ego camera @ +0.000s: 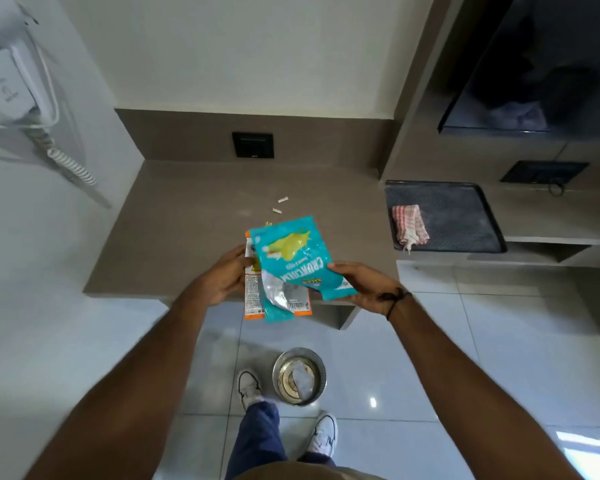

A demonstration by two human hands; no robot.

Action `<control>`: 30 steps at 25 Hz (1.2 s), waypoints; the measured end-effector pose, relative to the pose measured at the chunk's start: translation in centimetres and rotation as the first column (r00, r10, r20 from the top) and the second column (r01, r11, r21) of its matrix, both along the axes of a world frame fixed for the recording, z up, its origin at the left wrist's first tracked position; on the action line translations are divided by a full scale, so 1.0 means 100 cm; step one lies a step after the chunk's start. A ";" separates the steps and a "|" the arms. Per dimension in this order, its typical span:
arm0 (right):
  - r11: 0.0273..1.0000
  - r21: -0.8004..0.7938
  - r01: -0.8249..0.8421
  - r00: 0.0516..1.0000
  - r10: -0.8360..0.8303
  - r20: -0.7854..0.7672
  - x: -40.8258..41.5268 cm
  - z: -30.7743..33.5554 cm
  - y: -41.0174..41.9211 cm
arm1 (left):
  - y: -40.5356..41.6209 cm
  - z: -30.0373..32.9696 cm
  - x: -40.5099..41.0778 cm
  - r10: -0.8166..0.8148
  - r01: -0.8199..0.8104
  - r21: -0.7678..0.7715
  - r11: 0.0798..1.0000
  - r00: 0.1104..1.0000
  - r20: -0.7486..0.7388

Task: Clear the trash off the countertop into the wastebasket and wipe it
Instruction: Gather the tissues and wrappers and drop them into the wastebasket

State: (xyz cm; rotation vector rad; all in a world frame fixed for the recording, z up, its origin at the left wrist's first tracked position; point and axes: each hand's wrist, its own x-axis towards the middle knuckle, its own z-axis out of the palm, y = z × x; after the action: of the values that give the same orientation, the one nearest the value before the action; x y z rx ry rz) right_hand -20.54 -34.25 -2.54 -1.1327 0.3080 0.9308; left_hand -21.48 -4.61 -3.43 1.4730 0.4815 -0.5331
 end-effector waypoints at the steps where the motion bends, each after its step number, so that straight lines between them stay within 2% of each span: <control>1: 0.999 -0.025 -0.042 0.999 0.042 0.004 -0.006 0.003 -0.004 | -0.004 0.000 -0.008 -0.004 0.004 0.000 1.000 1.000 0.006; 3: 0.992 -0.102 -0.076 0.996 0.081 0.046 -0.017 0.009 -0.007 | -0.005 -0.002 -0.021 -0.022 0.022 0.002 1.000 1.000 -0.002; 8: 0.903 -0.427 0.042 0.981 0.043 0.187 -0.052 0.008 0.022 | -0.012 -0.003 -0.056 0.011 -0.014 -0.109 0.994 1.000 -0.027; 11: 0.898 -0.438 -0.032 0.993 0.077 0.085 -0.076 -0.006 0.045 | -0.012 -0.011 -0.085 -0.003 -0.004 -0.135 0.991 0.999 -0.054; 15: 0.869 -0.493 -0.050 0.999 0.054 -0.006 -0.118 -0.050 0.054 | -0.011 -0.054 -0.123 -0.032 0.012 -0.104 0.994 0.980 -0.195; 17: 0.811 -0.585 -0.009 1.000 0.006 -0.007 -0.142 -0.096 0.050 | -0.018 -0.097 -0.141 0.018 -0.033 -0.045 0.998 0.956 -0.293; 20: 0.668 -0.744 0.004 0.998 -0.051 -0.040 -0.180 -0.172 0.043 | -0.035 -0.170 -0.177 0.133 -0.137 0.026 0.990 0.875 -0.465; 22: 0.596 -0.802 -0.037 0.996 -0.047 -0.081 -0.195 -0.227 0.046 | -0.047 -0.230 -0.194 0.141 -0.103 0.101 0.990 0.845 -0.516; 27: 0.498 -0.867 -0.022 0.997 -0.057 -0.058 -0.167 -0.399 0.049 | -0.068 -0.407 -0.175 0.135 0.040 0.379 0.925 0.896 -0.423; 28: 0.479 -0.877 -0.024 0.996 -0.062 -0.061 -0.161 -0.425 0.047 | -0.071 -0.436 -0.170 0.136 0.051 0.411 0.910 0.900 -0.414; 30: 0.461 -0.887 -0.035 0.996 -0.061 -0.071 -0.153 -0.466 0.045 | -0.077 -0.479 -0.163 0.129 0.050 0.380 0.923 0.893 -0.431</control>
State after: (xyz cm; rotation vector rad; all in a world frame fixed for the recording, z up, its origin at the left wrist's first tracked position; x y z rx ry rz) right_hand -35.86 -29.75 -49.15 -2.0645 0.9743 0.7920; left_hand -37.78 -12.27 -51.36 1.7083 1.0295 -0.7865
